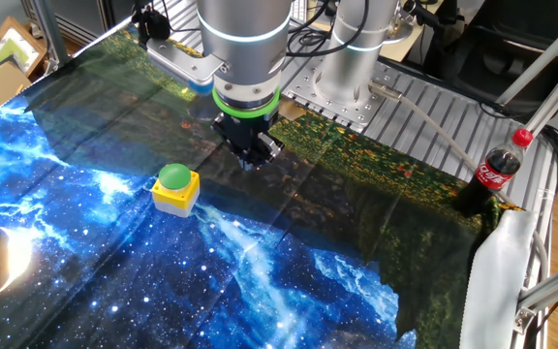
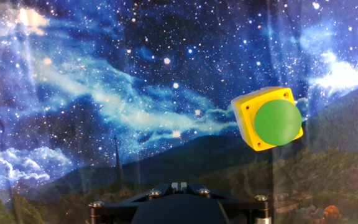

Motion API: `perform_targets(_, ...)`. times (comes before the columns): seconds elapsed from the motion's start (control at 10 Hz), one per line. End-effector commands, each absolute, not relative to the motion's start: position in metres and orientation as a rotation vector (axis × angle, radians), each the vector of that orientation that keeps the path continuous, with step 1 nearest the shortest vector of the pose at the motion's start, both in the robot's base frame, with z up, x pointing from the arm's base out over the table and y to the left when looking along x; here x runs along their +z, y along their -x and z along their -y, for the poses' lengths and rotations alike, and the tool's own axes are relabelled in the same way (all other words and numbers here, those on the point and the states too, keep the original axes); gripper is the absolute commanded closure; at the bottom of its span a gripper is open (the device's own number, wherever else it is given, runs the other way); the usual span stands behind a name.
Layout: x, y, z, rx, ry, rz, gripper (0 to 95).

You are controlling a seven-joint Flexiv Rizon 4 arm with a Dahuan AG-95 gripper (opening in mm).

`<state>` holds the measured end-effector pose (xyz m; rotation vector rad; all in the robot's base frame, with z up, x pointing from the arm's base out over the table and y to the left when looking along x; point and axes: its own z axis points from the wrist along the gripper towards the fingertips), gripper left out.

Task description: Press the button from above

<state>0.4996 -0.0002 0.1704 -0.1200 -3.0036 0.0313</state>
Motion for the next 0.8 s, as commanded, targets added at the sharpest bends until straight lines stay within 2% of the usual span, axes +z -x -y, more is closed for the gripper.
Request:
perform_targets(0.1,0.1706,-0.5000,0.0002,0.033,0.120,3.002,95.0)
perform_targets(0.7,0.1713,-0.4997,0.0006,0.068,0.120,3.012,95.0)
perform_targets(0.8,0.1713,-0.4997,0.0006,0.068,0.130,3.012,76.0)
